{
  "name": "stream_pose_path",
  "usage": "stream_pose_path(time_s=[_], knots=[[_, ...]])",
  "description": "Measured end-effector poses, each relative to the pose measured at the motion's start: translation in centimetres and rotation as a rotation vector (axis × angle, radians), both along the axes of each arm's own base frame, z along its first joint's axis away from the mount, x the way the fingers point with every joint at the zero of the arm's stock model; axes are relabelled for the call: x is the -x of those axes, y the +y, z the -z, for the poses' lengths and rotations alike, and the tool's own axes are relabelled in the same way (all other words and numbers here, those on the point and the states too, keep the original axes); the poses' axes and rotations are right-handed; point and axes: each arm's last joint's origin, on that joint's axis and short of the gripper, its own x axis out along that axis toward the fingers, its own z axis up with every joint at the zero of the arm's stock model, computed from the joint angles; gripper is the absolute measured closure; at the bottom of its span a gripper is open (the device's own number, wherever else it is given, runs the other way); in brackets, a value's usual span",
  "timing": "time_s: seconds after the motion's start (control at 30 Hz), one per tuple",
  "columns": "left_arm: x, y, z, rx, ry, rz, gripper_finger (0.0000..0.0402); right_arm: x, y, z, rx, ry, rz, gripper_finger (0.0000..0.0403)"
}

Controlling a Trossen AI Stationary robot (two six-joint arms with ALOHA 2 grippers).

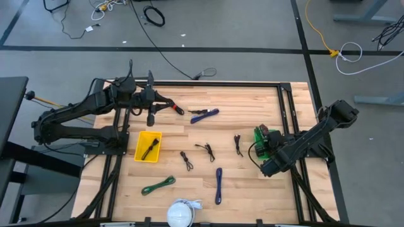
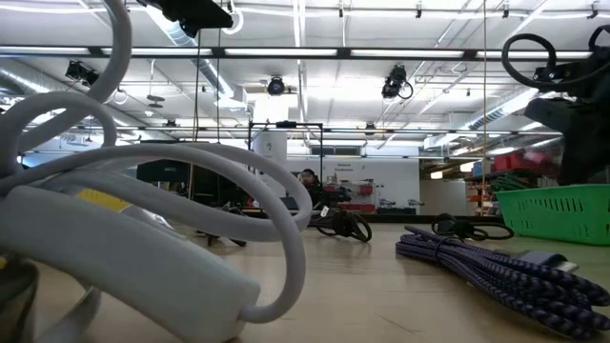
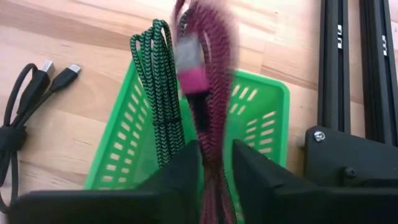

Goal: Pick & Place USB Port
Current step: Put the black and pink charger cable into the green basket, then put the black charger cable into the yellow basket

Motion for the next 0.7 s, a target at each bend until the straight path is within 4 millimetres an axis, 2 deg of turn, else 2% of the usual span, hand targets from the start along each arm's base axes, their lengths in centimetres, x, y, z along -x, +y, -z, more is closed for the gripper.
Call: stream_pose_path(time_s=[0.13, 0.27, 0.37, 0.53, 0.7], knots=[[0.0, 0.0, 0.0, 0.000, 0.000, 0.000, 0.0330, 0.0, 0.0, 0.0, 0.001, -0.001, 0.004, 0.0248], [0.0, 0.0, 0.0, 0.000, 0.000, 0.000, 0.0330, 0.0, -0.1, 0.0, 0.010, -0.002, 0.000, 0.0217], [0.0, 0.0, 0.0, 0.000, 0.000, 0.000, 0.0330, -0.1, -0.2, -1.0, 0.072, 0.007, -0.022, 0.0214], [0.0, 0.0, 0.1, -0.005, 0.007, -0.006, 0.0330, -0.7, -0.2, -4.4, 0.195, -0.002, -0.062, 0.0230], [-0.1, 0.8, 1.6, -0.171, 0.210, -0.147, 0.0330, -2.6, -0.2, -6.9, 0.263, -0.122, -0.227, 0.0246]])
